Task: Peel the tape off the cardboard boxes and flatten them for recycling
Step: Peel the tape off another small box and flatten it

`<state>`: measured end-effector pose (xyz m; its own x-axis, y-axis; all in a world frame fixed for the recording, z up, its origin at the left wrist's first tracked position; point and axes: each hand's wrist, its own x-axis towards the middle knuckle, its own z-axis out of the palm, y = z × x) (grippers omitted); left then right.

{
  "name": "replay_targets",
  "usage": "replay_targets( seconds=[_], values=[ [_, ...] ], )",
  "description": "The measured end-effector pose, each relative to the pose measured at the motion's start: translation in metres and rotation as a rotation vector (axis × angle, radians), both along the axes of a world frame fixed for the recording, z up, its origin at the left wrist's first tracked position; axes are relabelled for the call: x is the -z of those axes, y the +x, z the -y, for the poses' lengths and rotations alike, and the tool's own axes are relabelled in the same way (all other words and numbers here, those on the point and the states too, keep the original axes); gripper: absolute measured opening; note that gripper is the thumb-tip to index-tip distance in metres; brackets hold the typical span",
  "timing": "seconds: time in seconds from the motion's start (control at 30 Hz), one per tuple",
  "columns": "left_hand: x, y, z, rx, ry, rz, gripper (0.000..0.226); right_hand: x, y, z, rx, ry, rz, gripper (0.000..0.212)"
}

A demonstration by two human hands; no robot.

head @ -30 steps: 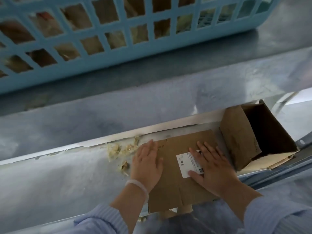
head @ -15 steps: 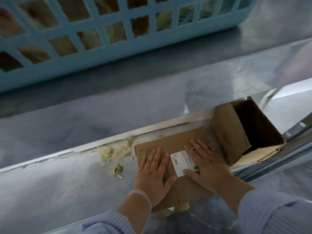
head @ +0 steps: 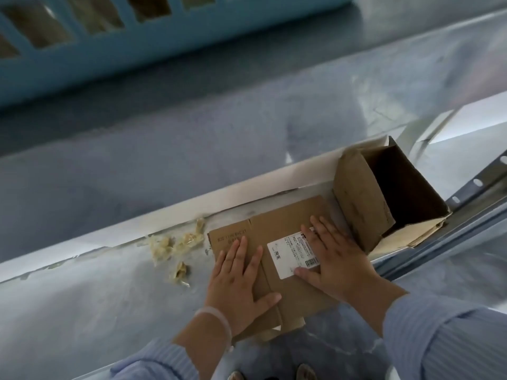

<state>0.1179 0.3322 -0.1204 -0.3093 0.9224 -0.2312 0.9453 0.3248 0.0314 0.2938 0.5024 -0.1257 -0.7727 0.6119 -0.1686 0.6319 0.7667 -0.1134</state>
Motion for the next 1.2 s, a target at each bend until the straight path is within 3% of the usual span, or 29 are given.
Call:
replay_targets(
  seconds=[0.23,0.47,0.7,0.97,1.1,1.2],
  values=[
    [-0.01,0.018,0.02,0.042,0.141,0.027,0.064,-0.004,0.014,0.019,-0.054,0.019,-0.034,0.083],
    [0.002,0.015,0.026,0.079,0.048,0.009,0.079,0.004,0.018,0.018,-0.11,0.038,0.037,0.095],
    [-0.001,0.01,0.026,0.073,0.032,0.058,0.074,-0.004,0.018,0.019,-0.072,-0.026,0.051,0.085],
    [-0.011,0.03,0.066,-0.283,0.193,0.143,0.062,-0.014,0.05,0.042,0.298,-0.112,-0.212,0.066],
    [-0.017,0.037,0.063,-0.507,0.214,0.404,0.058,-0.013,0.052,0.047,0.553,-0.364,-0.395,0.064],
    [-0.027,0.035,0.05,-0.677,0.263,0.583,0.062,-0.017,0.05,0.048,0.601,-0.48,-0.468,0.065]
  ],
)
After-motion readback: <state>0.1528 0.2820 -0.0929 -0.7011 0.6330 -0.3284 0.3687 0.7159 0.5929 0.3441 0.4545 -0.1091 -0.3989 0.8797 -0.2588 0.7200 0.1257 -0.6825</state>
